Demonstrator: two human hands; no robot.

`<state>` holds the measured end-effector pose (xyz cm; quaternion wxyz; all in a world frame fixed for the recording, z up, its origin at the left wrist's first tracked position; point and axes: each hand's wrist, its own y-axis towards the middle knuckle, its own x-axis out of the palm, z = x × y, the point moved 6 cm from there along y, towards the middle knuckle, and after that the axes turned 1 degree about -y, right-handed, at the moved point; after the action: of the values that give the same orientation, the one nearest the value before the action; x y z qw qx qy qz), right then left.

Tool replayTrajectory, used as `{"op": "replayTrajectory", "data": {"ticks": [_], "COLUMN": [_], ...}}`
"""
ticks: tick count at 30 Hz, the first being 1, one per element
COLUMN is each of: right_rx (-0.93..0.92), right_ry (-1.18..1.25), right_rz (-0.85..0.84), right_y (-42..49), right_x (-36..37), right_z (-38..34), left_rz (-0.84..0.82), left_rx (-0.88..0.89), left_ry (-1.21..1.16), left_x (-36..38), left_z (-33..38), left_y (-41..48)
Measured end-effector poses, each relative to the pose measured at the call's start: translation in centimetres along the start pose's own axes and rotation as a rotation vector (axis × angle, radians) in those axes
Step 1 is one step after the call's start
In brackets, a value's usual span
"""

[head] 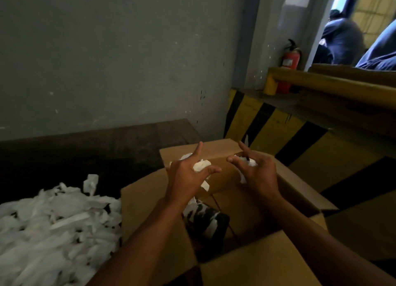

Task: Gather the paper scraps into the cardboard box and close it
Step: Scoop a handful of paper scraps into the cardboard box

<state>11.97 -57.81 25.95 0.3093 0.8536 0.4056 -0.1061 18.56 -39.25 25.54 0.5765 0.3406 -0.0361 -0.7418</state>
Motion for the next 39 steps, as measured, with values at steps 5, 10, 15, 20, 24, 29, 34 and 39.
{"op": "replayTrajectory", "data": {"ticks": [5,10,15,20,24,29,34,39], "right_rx": [0.066,0.153,0.19,0.2,0.194,0.217,0.194,0.187], "right_ry": [-0.009,-0.001,-0.049,-0.032,-0.051,0.015,0.009,0.021], "right_rz": [-0.093,-0.237,-0.298,-0.276,-0.274,-0.192,-0.189,-0.193], "right_y": [3.8,5.1,5.9,6.7,6.9,6.6,6.6,6.1], "right_x": [-0.9,1.5,3.4,3.7,3.8,2.9,2.3,1.7], "right_z": [7.0,12.2,14.3,15.2,15.4,15.1,14.7,14.3], "left_rz": [0.005,0.086,0.139,0.127,0.132,0.196,0.197,0.102], "left_rx": [-0.329,-0.507,-0.554,-0.627,-0.528,-0.499,-0.48,-0.481], "left_ry": [-0.076,-0.061,-0.058,-0.07,-0.047,-0.08,-0.044,-0.008], "left_x": [7.7,12.3,15.0,16.6,16.7,16.4,16.2,16.3], "left_z": [-3.1,-6.5,-7.2,-8.2,-7.8,-6.7,-6.3,-6.2], "left_y": [1.8,1.5,1.4,1.9,2.6,3.2,3.3,2.8]}}
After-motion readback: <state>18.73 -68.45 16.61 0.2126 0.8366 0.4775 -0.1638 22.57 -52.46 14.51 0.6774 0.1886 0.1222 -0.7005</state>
